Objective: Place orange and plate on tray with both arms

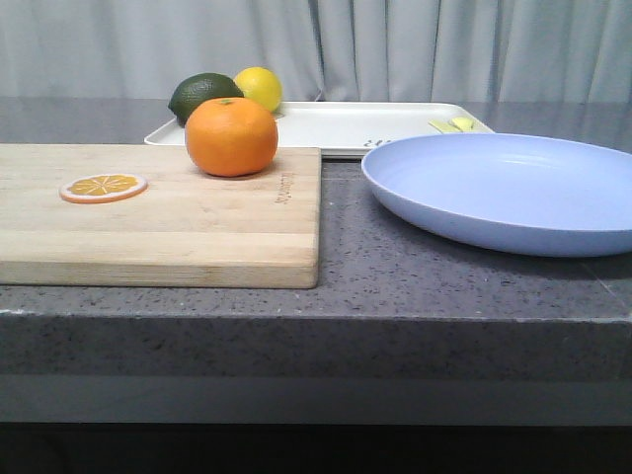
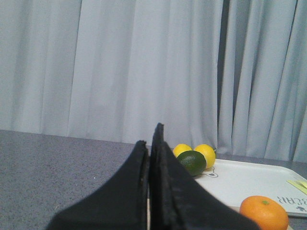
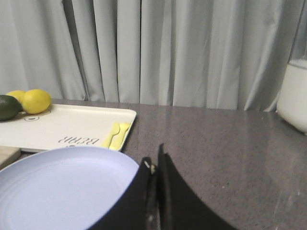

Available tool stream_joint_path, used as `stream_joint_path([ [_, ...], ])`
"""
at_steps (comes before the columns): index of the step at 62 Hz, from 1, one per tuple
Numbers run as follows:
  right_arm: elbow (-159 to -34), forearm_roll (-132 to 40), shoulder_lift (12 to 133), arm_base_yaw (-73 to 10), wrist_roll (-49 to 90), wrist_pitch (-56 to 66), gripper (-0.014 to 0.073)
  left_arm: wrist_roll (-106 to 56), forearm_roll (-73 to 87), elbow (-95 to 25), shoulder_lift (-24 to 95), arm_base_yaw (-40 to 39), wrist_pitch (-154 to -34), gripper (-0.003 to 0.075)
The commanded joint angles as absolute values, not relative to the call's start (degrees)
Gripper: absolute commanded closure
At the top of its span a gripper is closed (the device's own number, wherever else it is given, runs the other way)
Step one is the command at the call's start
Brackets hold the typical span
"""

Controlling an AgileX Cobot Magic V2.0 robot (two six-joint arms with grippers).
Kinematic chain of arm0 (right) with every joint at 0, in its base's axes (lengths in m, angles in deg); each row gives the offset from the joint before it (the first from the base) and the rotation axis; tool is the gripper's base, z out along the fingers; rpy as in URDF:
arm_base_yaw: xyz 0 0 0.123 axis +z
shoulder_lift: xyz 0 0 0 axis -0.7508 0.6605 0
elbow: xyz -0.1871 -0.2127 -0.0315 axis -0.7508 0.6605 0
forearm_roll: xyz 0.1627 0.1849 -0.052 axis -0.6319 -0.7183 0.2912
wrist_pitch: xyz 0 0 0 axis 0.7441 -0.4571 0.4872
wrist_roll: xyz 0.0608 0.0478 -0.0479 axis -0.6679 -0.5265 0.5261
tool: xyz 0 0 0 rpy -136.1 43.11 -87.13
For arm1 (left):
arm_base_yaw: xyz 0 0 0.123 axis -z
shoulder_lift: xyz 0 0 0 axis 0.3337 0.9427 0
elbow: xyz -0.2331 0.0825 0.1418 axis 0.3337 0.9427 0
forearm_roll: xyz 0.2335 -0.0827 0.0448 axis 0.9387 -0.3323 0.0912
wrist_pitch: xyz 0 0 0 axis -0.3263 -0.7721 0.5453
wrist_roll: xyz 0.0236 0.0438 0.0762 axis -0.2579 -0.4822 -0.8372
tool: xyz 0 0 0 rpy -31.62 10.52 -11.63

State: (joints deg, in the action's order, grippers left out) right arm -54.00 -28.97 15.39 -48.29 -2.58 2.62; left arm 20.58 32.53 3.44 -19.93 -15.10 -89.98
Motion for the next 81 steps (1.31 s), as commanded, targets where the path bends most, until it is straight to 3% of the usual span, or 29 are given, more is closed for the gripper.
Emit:
stream_joint_path([
  [1, -61.01, -26.04, 19.94, -48.8, -2.17, 2.01, 0.0661, 20.98, 33.57, -5.04, -14.81, -14.94, -93.55, 0.074],
  [15, -72.5, -25.36, 32.36, -48.8, -2.17, -9.5, 0.0661, 20.98, 33.71, -16.12, -3.04, -14.94, -106.45, 0.074],
  [33, -72.66, -25.36, 43.28, -48.8, -2.17, -13.33, 0.0661, 20.98, 33.2, -16.02, 4.92, -14.94, -105.57, 0.074],
  [50, -72.66, -25.47, 45.96, -48.8, -2.17, -12.89, 0.0646, 20.98, 33.65, -16.02, 8.94, -14.94, -105.19, 0.0734],
  [52, -72.66, -25.47, 45.96, -48.8, -2.13, -12.89, 0.0615, 20.98, 34.12, -16.02, 9.15, -14.94, -105.19, 0.0708],
  [58, -72.66, -25.47, 45.98, -48.8, -2.0, -12.89, 0.0405, 20.98, 34.17, -16.02, 9.86, -14.94, -104.52, 0.0542],
  [66, -72.66, -25.47, 45.98, -48.8, -2.0, -12.89, 0.0065, 19.77, 34.17, -16.02, 10.4, -14.94, -103.7, 0.0205],
  [69, -72.66, -25.62, 45.98, -48.8, -2.0, -12.95, -0.0029, 19.5, 34.17, -16.02, 10.79, -14.94, -103.7, 0.0137],
  [73, -72.98, -26.92, 45.98, -48.8, -2.0, -13.39, -0.0073, 19.5, 34.17, -16.15, 11.71, -14.24, -103.58, 0.009],
  [81, -74.8, -29.7, 45.98, -46.98, -0.47, -15.91, -0.005, 17.77, 34.17, -17.88, 15.45, -8.85, -103.41, 0.0099],
])
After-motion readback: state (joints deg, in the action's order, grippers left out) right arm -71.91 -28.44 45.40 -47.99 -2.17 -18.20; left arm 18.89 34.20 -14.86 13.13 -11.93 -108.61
